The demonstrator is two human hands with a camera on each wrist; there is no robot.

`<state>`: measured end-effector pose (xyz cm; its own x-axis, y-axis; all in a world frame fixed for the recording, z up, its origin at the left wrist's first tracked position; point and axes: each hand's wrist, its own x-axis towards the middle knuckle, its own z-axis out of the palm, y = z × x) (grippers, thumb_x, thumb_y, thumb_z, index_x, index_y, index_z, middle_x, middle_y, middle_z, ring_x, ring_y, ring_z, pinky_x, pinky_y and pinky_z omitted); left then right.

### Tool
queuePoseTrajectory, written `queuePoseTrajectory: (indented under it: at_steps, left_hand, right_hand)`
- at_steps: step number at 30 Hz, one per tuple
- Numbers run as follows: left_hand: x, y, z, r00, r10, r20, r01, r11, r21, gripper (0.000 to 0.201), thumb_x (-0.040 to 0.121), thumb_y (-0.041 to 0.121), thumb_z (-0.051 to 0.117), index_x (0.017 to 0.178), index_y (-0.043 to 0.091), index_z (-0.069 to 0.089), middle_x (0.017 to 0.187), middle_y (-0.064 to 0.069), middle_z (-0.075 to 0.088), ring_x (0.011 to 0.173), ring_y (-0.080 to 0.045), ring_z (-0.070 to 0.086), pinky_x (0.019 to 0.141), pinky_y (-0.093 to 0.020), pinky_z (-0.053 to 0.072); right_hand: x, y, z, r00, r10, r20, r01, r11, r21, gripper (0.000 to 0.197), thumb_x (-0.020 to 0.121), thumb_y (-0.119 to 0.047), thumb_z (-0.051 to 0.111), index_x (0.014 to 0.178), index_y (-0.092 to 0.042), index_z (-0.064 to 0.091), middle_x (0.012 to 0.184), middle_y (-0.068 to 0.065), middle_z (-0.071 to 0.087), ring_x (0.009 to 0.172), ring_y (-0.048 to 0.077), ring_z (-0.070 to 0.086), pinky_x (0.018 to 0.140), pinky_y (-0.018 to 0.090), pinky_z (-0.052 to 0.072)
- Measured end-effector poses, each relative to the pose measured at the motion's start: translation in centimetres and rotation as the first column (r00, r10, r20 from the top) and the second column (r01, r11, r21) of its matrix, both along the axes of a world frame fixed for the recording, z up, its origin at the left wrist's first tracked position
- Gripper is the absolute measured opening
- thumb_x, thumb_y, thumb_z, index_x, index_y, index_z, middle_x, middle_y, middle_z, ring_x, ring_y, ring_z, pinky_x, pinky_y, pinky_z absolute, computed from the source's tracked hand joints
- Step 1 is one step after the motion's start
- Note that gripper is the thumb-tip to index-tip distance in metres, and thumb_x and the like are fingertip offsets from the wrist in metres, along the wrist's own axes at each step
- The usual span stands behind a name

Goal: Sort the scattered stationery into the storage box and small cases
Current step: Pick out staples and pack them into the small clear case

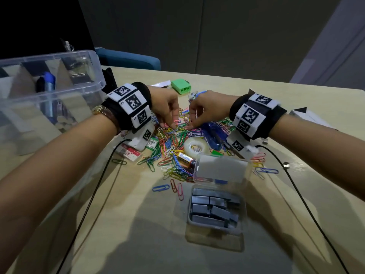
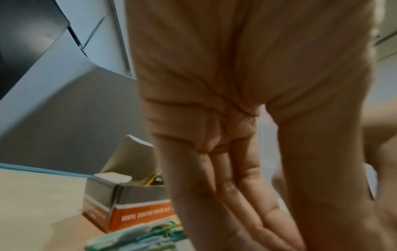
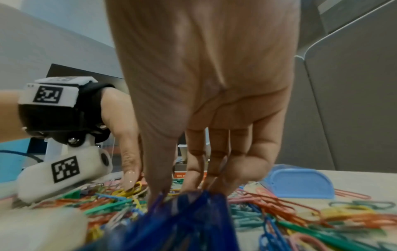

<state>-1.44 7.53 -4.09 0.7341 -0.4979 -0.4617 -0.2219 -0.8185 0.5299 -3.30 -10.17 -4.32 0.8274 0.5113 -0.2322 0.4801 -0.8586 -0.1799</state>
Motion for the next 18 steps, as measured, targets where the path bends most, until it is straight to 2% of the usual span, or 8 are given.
queuePoseTrajectory:
  at_steps: [2, 6, 8, 10, 12, 14, 16, 18]
  left_hand:
    - [0.1, 0.5, 0.5, 1.000, 0.017, 0.021, -0.017, 1.000, 0.001, 0.008, 0.077, -0.003, 0.074, 0.079, 0.001, 0.067, 0.059, -0.004, 0.068, 0.050, -0.009, 0.064, 0.052, -0.018, 0.054]
    - [0.2, 1.7, 1.3, 0.999, -0.005, 0.043, 0.001, 0.996, 0.091, 0.008, 0.074, 0.008, 0.080, 0.079, 0.007, 0.074, 0.067, 0.000, 0.072, 0.061, -0.008, 0.066, 0.064, -0.025, 0.057]
    - [0.4, 1.7, 1.3, 0.997, -0.013, 0.080, 0.007, 0.997, 0.082, 0.014, 0.074, 0.015, 0.082, 0.085, 0.010, 0.076, 0.072, 0.001, 0.072, 0.063, -0.005, 0.064, 0.061, -0.023, 0.054]
    - [0.5, 0.9, 1.2, 0.983, 0.005, 0.185, -0.009, 1.000, 0.019, 0.016, 0.076, 0.018, 0.080, 0.090, 0.012, 0.075, 0.075, 0.000, 0.069, 0.062, -0.006, 0.062, 0.057, -0.022, 0.051]
    - [0.5, -0.4, 1.1, 0.970, -0.010, 0.244, 0.013, 1.000, -0.008, 0.021, 0.079, 0.014, 0.078, 0.099, 0.013, 0.072, 0.082, -0.004, 0.069, 0.067, -0.011, 0.064, 0.058, -0.023, 0.053]
    - [0.5, -1.5, 0.8, 0.971, -0.091, 0.221, 0.078, 0.995, 0.065, 0.030, 0.079, 0.012, 0.078, 0.107, 0.017, 0.069, 0.089, -0.005, 0.071, 0.071, -0.013, 0.066, 0.060, -0.023, 0.055]
    - [0.5, -2.4, 0.5, 0.966, -0.163, 0.203, 0.130, 0.977, 0.166, 0.032, 0.078, 0.013, 0.079, 0.108, 0.019, 0.068, 0.092, -0.007, 0.072, 0.071, -0.014, 0.066, 0.060, -0.023, 0.055]
    - [0.6, -3.0, 0.2, 0.948, -0.208, 0.241, 0.153, 0.961, 0.229, 0.026, 0.078, 0.015, 0.079, 0.102, 0.015, 0.069, 0.088, -0.008, 0.072, 0.070, -0.016, 0.065, 0.060, -0.023, 0.052]
  right_hand:
    - [0.2, 0.0, 0.2, 0.998, 0.026, -0.065, -0.026, 1.000, -0.002, 0.020, 0.076, -0.036, 0.080, 0.068, -0.025, 0.065, 0.069, -0.005, 0.067, 0.068, 0.012, 0.059, 0.071, 0.033, 0.053]
    - [0.4, -0.8, 0.7, 0.996, 0.027, -0.088, -0.032, 0.998, -0.053, 0.018, 0.073, -0.020, 0.081, 0.065, -0.025, 0.066, 0.066, -0.008, 0.067, 0.066, 0.011, 0.062, 0.070, 0.030, 0.053]
    - [0.6, -1.5, 1.2, 0.993, -0.003, -0.120, 0.000, 1.000, -0.029, 0.016, 0.072, -0.021, 0.083, 0.066, -0.024, 0.068, 0.067, -0.006, 0.069, 0.067, 0.013, 0.065, 0.067, 0.031, 0.055]
    - [0.8, -2.3, 1.8, 0.988, -0.052, -0.145, 0.056, 0.998, 0.021, 0.016, 0.073, -0.022, 0.084, 0.068, -0.022, 0.069, 0.065, -0.006, 0.069, 0.059, 0.004, 0.062, 0.058, 0.023, 0.052]
    - [1.0, -3.0, 2.4, 0.987, -0.096, -0.126, 0.102, 0.994, 0.040, 0.016, 0.074, -0.018, 0.083, 0.070, -0.020, 0.068, 0.064, -0.006, 0.067, 0.052, 0.000, 0.059, 0.053, 0.018, 0.047]
    - [1.1, -3.7, 3.0, 0.985, -0.138, -0.104, 0.142, 0.989, 0.039, 0.016, 0.074, -0.017, 0.083, 0.073, -0.019, 0.067, 0.069, -0.004, 0.068, 0.059, 0.006, 0.061, 0.055, 0.019, 0.048]
    - [0.9, -4.3, 3.4, 0.982, -0.158, -0.104, 0.164, 0.985, 0.049, 0.014, 0.074, -0.018, 0.083, 0.076, -0.019, 0.069, 0.073, -0.004, 0.071, 0.063, 0.009, 0.064, 0.059, 0.021, 0.051]
    - [0.7, -4.9, 3.7, 0.976, -0.165, -0.143, 0.176, 0.982, 0.072, 0.012, 0.076, -0.014, 0.081, 0.079, -0.016, 0.070, 0.074, -0.003, 0.073, 0.057, 0.002, 0.064, 0.057, 0.018, 0.050]
